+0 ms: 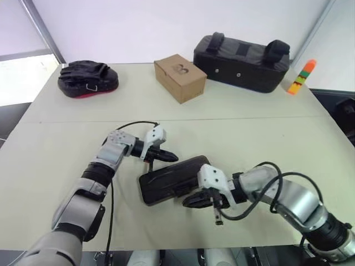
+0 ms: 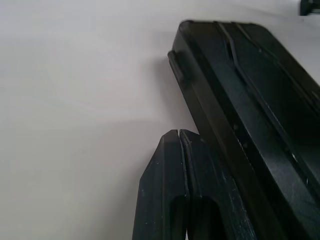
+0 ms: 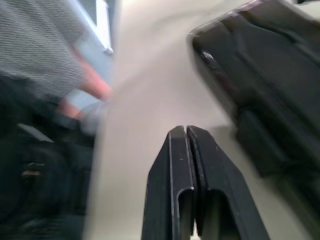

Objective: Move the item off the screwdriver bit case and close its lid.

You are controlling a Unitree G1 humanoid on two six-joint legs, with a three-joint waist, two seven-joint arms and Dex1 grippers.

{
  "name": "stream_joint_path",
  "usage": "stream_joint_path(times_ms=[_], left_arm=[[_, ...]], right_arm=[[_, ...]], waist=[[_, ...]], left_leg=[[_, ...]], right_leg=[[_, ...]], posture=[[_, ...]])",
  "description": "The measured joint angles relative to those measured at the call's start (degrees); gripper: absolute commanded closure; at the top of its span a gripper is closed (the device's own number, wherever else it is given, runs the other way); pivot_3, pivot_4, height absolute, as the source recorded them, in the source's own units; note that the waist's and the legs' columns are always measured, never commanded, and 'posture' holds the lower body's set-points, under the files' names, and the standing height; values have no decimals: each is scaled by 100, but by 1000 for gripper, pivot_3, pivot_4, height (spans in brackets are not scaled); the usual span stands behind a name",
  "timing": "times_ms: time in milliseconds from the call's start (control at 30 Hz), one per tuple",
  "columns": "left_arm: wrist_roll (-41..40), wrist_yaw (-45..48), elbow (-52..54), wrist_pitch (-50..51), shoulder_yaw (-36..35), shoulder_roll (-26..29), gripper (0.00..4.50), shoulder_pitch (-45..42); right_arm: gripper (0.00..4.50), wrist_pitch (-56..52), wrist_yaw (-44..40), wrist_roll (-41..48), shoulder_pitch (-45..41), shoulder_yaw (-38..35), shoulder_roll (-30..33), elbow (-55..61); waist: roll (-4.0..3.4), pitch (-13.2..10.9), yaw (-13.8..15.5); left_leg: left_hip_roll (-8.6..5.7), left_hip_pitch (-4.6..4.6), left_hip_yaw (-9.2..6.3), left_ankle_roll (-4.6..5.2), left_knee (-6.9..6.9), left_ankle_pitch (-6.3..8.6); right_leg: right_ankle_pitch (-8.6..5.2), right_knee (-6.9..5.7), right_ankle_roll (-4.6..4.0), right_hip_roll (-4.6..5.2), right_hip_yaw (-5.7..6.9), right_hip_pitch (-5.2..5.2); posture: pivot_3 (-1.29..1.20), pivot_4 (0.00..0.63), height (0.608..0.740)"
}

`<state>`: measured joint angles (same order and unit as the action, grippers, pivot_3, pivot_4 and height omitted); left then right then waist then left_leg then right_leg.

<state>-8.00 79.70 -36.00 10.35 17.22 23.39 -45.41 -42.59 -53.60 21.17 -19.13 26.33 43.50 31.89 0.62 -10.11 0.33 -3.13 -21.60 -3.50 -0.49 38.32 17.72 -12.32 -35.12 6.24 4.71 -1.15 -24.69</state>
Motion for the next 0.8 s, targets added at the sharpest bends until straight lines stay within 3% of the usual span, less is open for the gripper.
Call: stream_joint_path(times_ms=[133,400,567,800], left_arm=[[259,69,-226,-43,181,-35,4500,-146],[416,178,-505,-64,211,-238,4500,-307],[528,205,-479,-65,215,-292,4500,-333],[661,205,-370,-97,214,-279,4500,-309]], right_arm=[[4473,521,352,-1100,-41,554,12,-225],[4473,524,388,-1829,-266,796,-89,-184],[4473,-176,405,-2025,-440,936,-231,89],[4473,-2114,763,-1792,-481,692,-996,501]], waist=[[0,0,1],[1,5,23],[2,6,20],[8,15,17]], left_leg=[[-7,0,1,0,0,0],[-5,11,-2,1,7,0],[-5,13,-3,1,9,0],[-1,15,-7,1,10,0]], right_leg=[[0,0,1,-1,0,0],[0,-4,1,-2,2,14],[0,-8,1,-2,1,15],[0,-11,0,-3,2,15]], posture=[[0,150,740],[0,150,740],[0,150,740],[0,150,740]])
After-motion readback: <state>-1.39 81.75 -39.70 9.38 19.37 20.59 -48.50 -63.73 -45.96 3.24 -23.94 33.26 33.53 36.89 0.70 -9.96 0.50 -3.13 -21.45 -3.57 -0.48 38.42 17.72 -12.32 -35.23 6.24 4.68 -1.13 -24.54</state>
